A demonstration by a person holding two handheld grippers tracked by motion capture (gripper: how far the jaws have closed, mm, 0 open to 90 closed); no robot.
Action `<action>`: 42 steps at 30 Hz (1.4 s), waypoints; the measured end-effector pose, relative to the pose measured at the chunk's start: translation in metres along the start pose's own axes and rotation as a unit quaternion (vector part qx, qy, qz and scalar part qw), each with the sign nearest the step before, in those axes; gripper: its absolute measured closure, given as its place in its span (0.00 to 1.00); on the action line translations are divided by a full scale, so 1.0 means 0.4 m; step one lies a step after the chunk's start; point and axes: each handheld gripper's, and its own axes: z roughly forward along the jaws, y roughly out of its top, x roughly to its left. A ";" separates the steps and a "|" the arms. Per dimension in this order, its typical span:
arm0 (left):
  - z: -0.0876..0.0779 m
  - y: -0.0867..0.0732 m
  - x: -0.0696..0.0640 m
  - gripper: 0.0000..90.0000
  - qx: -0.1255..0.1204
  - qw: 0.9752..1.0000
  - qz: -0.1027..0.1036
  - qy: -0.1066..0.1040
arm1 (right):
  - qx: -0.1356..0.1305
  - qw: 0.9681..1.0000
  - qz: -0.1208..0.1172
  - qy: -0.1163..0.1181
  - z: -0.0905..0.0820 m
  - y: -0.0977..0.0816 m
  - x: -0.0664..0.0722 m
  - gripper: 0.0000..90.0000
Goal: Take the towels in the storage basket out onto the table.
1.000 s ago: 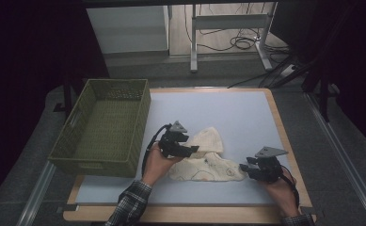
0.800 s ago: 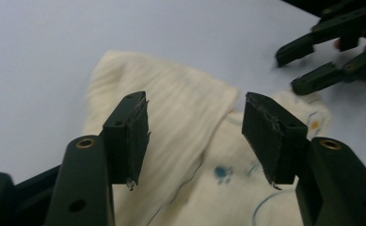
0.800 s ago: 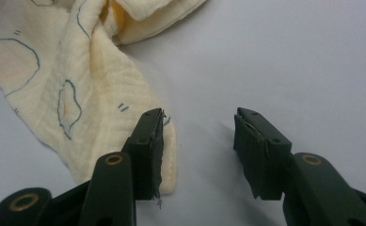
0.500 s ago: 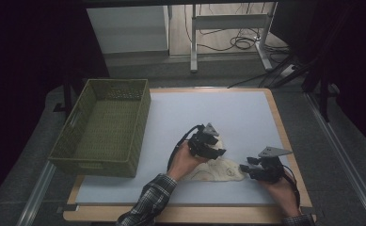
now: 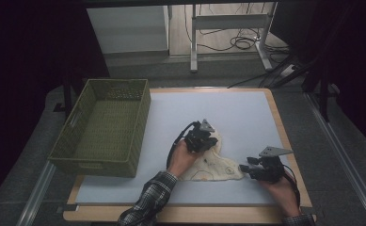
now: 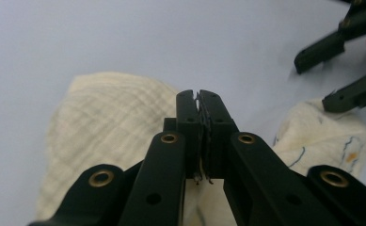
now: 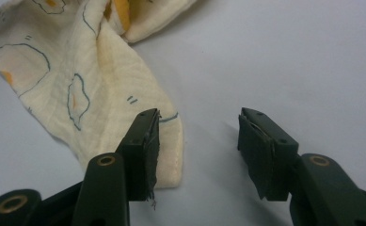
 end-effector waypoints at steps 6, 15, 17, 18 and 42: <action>-0.067 -0.003 0.046 0.97 -0.026 0.999 -0.027 0.016 | 0.006 1.000 0.010 -0.007 0.000 0.010 0.000 0.55; -0.133 -0.047 0.112 0.97 -0.021 0.995 -0.038 0.088 | -0.011 1.000 0.003 0.000 0.042 0.099 0.004 0.67; -0.138 -0.060 0.127 0.97 -0.021 0.994 -0.046 0.098 | -0.009 1.000 -0.006 0.003 0.069 0.129 0.010 0.67; -0.140 -0.066 0.133 0.97 -0.021 0.993 -0.050 0.103 | -0.008 1.000 -0.009 0.004 0.088 0.148 0.016 0.67; -0.149 -0.070 0.182 0.99 -0.064 0.985 -0.074 0.145 | 0.004 0.996 -0.047 -0.080 0.116 0.295 -0.006 0.98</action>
